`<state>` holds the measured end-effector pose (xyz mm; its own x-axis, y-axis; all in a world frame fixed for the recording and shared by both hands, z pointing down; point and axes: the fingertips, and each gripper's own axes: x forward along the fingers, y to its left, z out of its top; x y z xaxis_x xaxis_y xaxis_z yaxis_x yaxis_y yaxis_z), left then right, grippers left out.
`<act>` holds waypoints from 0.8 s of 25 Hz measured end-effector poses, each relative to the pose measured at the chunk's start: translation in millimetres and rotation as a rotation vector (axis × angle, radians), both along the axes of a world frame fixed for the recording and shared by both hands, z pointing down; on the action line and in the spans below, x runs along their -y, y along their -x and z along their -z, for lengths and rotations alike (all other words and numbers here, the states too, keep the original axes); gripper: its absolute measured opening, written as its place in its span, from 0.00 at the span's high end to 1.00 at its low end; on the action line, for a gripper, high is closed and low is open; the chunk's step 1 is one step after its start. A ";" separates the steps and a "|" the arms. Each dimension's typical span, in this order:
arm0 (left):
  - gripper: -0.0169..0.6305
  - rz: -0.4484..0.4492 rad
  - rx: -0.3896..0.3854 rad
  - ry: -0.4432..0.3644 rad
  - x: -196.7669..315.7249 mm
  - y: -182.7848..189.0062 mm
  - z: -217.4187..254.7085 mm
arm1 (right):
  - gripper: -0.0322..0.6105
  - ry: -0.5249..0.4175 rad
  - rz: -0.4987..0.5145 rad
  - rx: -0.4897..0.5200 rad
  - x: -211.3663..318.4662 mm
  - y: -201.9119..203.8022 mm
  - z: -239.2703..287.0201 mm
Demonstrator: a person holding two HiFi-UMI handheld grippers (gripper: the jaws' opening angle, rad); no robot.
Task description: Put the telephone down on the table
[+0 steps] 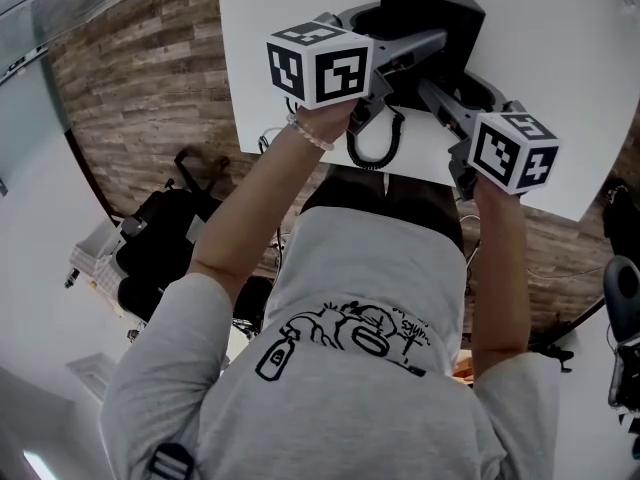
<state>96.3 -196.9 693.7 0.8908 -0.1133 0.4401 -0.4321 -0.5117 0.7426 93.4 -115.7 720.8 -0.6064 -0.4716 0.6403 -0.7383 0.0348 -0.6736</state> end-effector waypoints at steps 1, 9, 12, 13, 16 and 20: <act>0.51 -0.001 -0.001 0.002 1.5 0.6 -3.6 | 0.58 0.000 0.003 -0.002 1.5 0.5 -3.4; 0.50 0.005 0.037 0.024 7.7 6.2 -2.8 | 0.58 -0.011 -0.023 -0.003 10.4 -5.7 7.3; 0.48 0.025 0.095 0.003 9.4 8.4 -4.2 | 0.58 -0.039 -0.036 -0.015 18.8 -14.0 17.2; 0.48 0.032 0.111 -0.007 9.5 11.1 -4.1 | 0.58 -0.052 -0.038 -0.024 21.1 -16.3 21.5; 0.48 0.062 0.142 -0.021 6.8 21.9 0.9 | 0.58 -0.081 -0.032 -0.063 21.3 -23.8 36.2; 0.48 0.092 0.166 -0.072 15.8 22.4 16.7 | 0.58 -0.128 -0.034 -0.103 30.2 -45.6 57.4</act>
<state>73.9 -212.7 677.0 0.7909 -0.2272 0.5682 -0.5930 -0.5134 0.6203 139.0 -145.9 663.4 -0.5228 -0.5727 0.6314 -0.8053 0.0890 -0.5862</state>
